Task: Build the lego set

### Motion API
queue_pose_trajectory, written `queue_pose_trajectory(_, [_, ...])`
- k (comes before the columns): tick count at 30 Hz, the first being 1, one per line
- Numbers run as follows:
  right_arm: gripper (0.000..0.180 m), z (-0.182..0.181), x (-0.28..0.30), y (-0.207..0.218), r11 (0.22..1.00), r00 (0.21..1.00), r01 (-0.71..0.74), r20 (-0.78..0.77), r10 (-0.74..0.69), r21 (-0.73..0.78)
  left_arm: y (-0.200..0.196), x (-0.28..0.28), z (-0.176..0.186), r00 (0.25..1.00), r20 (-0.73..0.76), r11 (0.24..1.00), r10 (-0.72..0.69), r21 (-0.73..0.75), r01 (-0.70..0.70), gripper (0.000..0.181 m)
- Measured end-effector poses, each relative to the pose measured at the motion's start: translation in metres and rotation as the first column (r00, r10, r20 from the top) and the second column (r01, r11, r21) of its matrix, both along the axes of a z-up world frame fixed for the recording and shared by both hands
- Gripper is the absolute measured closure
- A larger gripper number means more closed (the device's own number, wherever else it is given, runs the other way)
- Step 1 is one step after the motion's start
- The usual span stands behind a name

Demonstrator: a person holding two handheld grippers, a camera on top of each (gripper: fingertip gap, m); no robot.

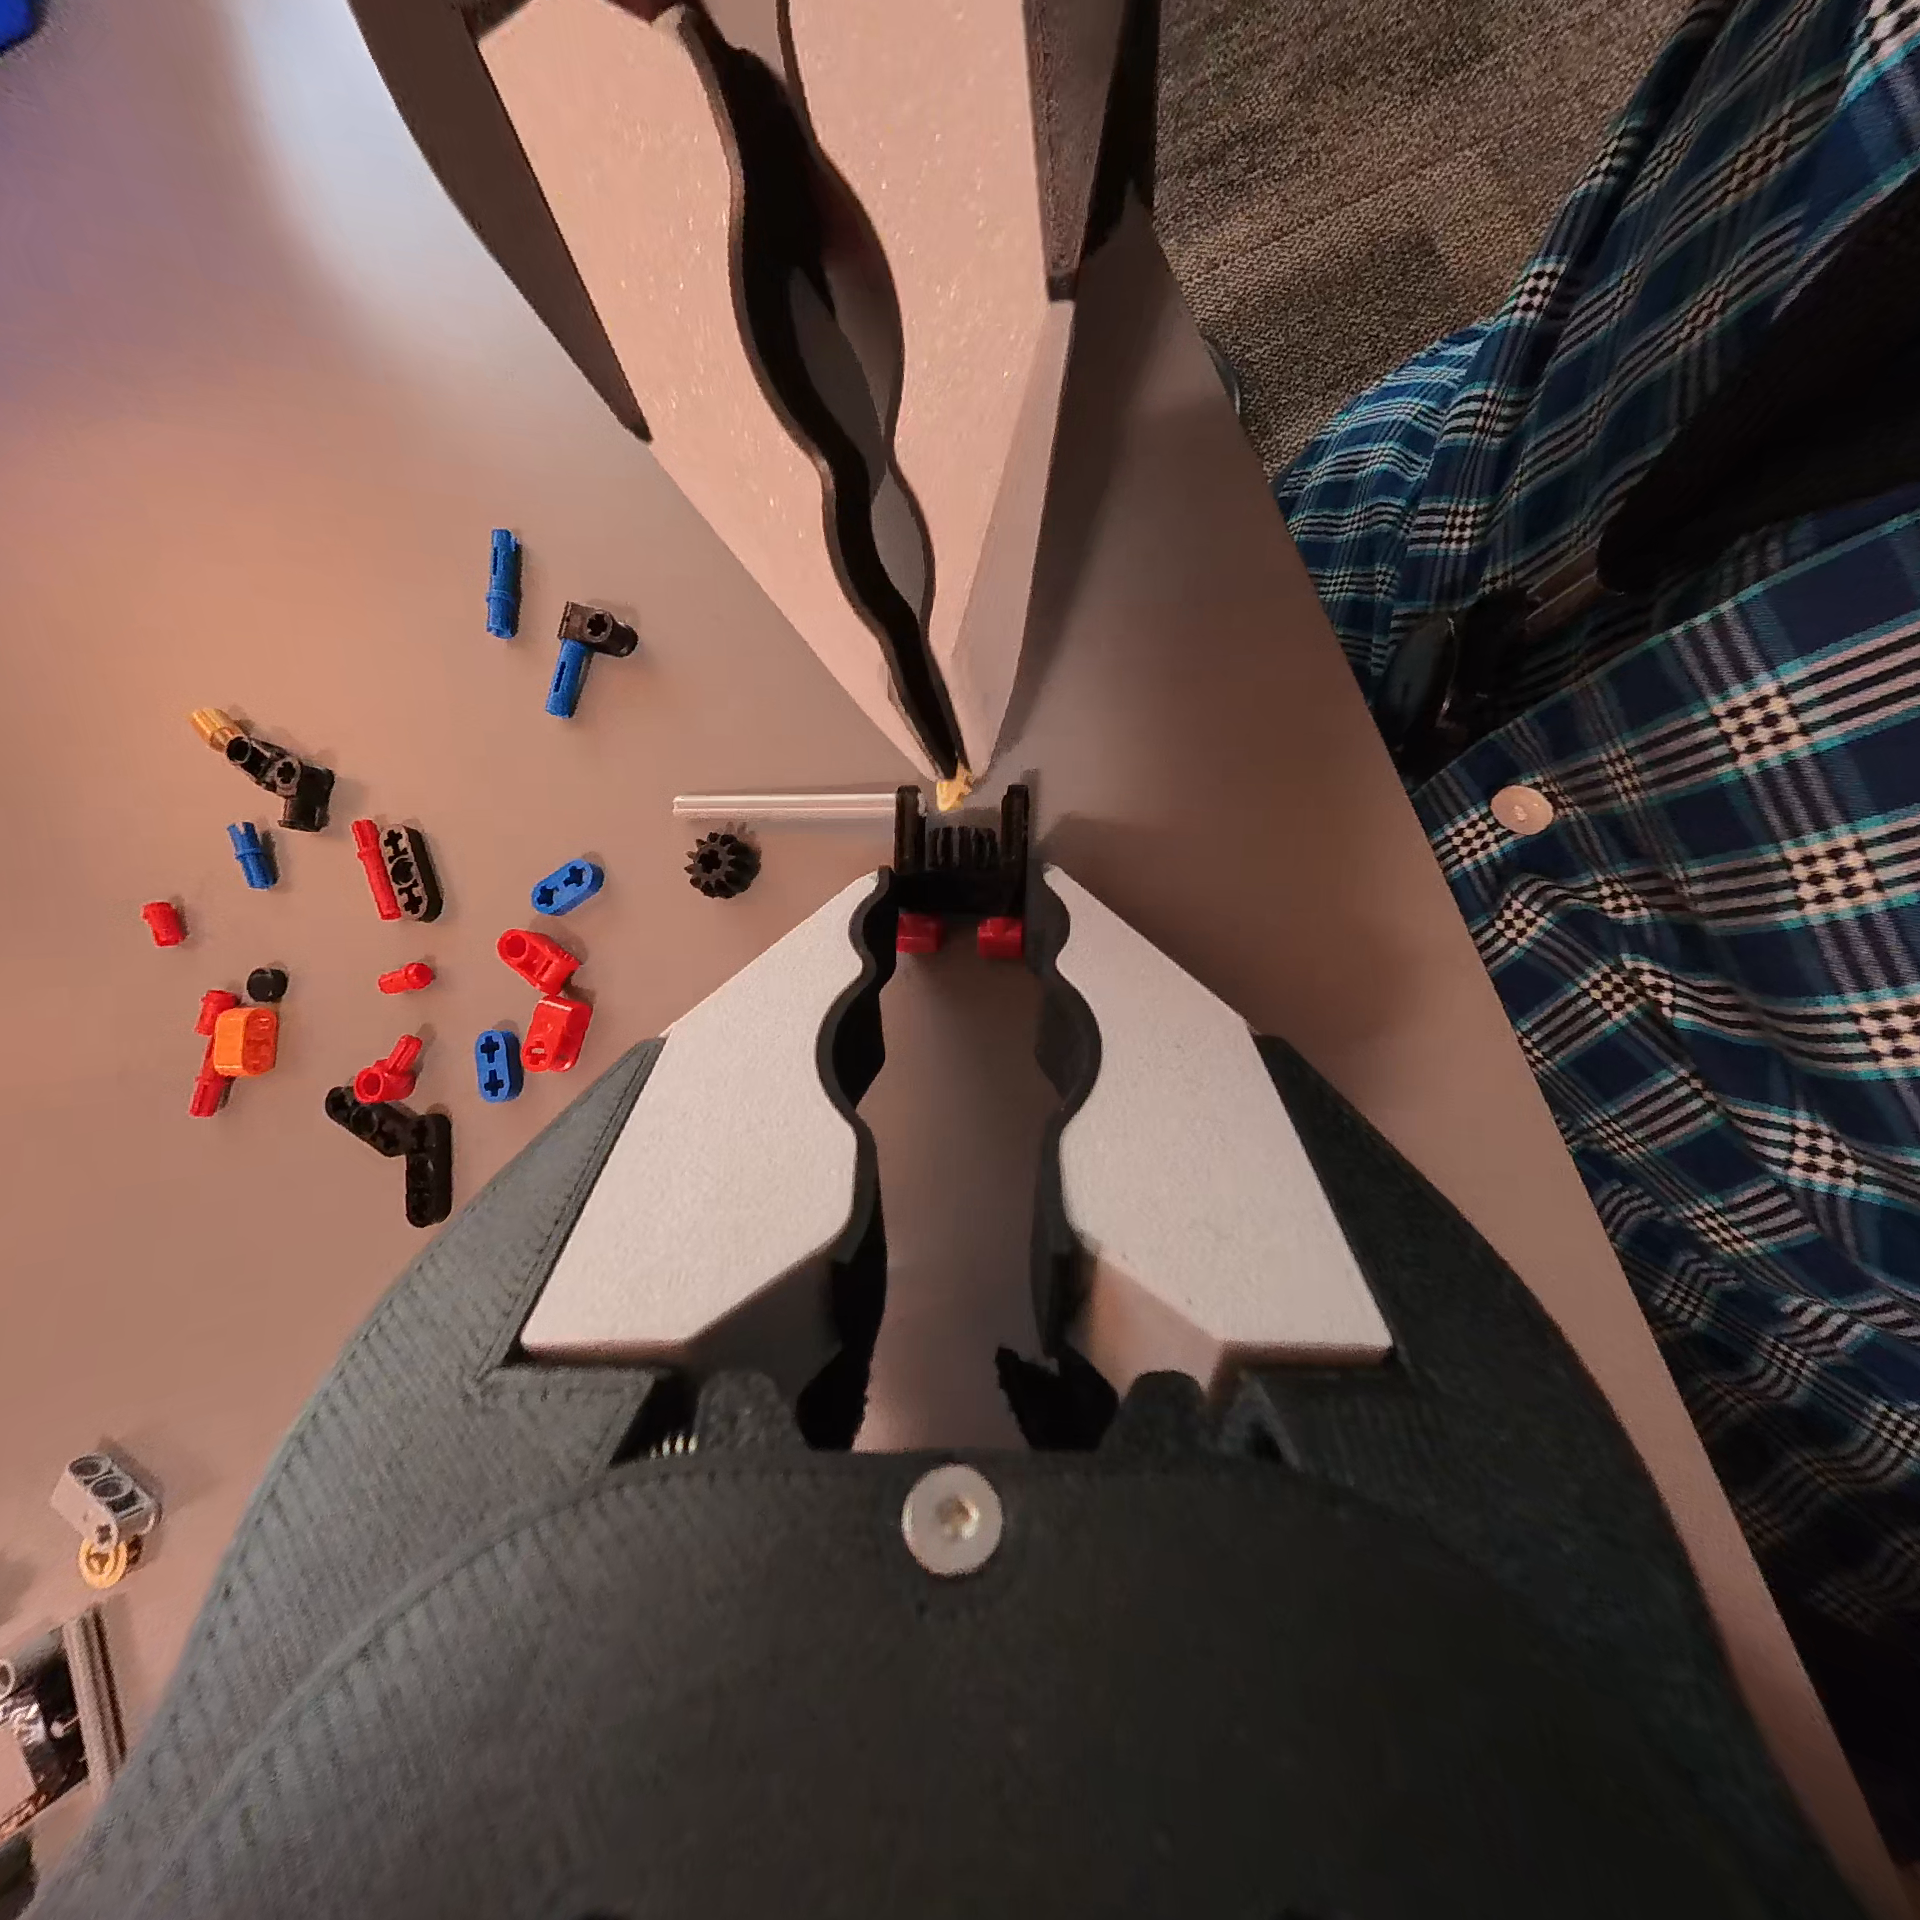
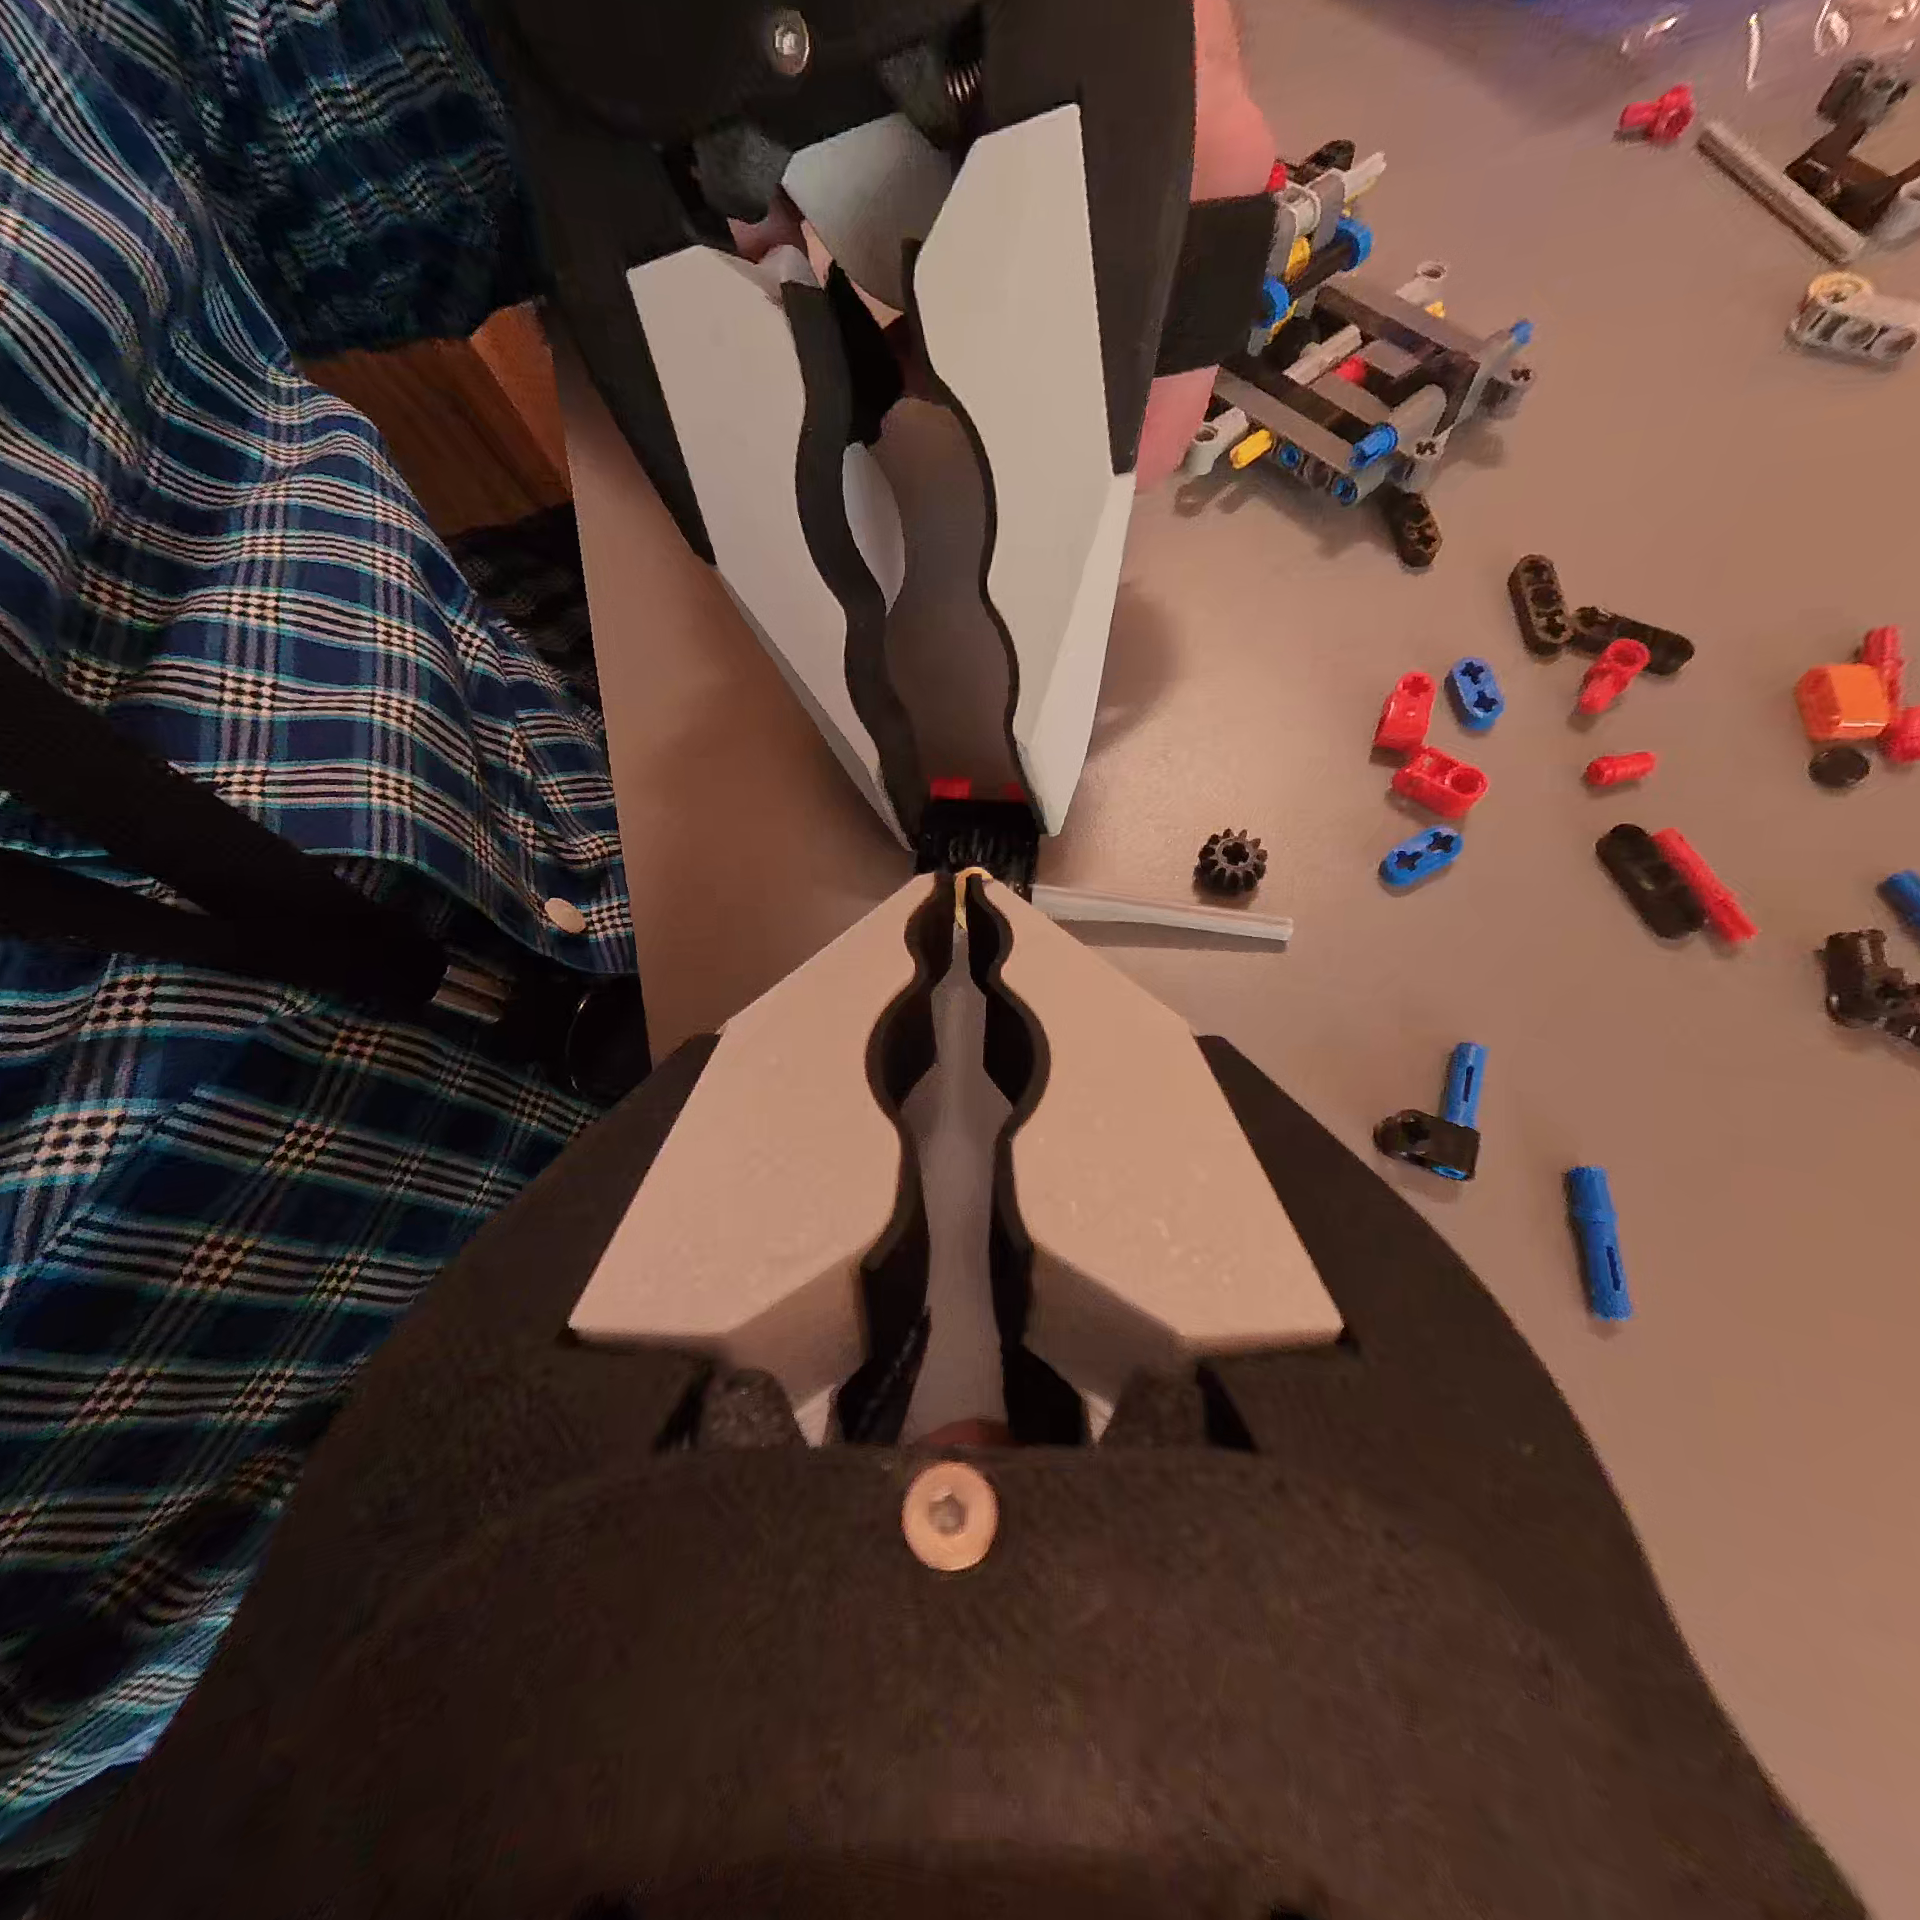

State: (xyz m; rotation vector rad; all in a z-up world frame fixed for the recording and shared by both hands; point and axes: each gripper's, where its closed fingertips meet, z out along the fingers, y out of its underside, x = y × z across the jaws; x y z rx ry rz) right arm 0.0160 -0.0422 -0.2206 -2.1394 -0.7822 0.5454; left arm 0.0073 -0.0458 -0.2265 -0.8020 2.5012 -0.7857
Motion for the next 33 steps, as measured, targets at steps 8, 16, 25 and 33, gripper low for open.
queue_pose_trajectory(8, [0.180, -0.0040, 0.0017, 0.0024, 0.998, 0.999, 0.030, -0.015, -0.031, -0.053, -0.0010, -0.0001, 0.0002, 1.000, 0.001, 1.000, -0.002, 0.000, 0.002, 0.158])
queue_pose_trajectory(16, [0.180, -0.0012, 0.0031, 0.0042, 0.996, 0.996, 0.080, -0.027, -0.081, -0.041, -0.0016, 0.0002, 0.0002, 1.000, 0.000, 1.000, -0.002, -0.004, 0.002, 0.158])
queue_pose_trajectory(25, [0.180, 0.0000, 0.0043, 0.0056, 0.994, 0.994, 0.107, 0.002, -0.107, -0.001, -0.0017, 0.0002, 0.0005, 1.000, -0.001, 1.000, -0.003, -0.008, 0.003, 0.158])
queue_pose_trajectory(33, [0.180, 0.0040, 0.0051, 0.0049, 0.993, 0.993, 0.119, -0.008, -0.119, -0.006, -0.0013, 0.0002, 0.0009, 1.000, 0.000, 1.000, -0.003, -0.008, 0.003, 0.158])
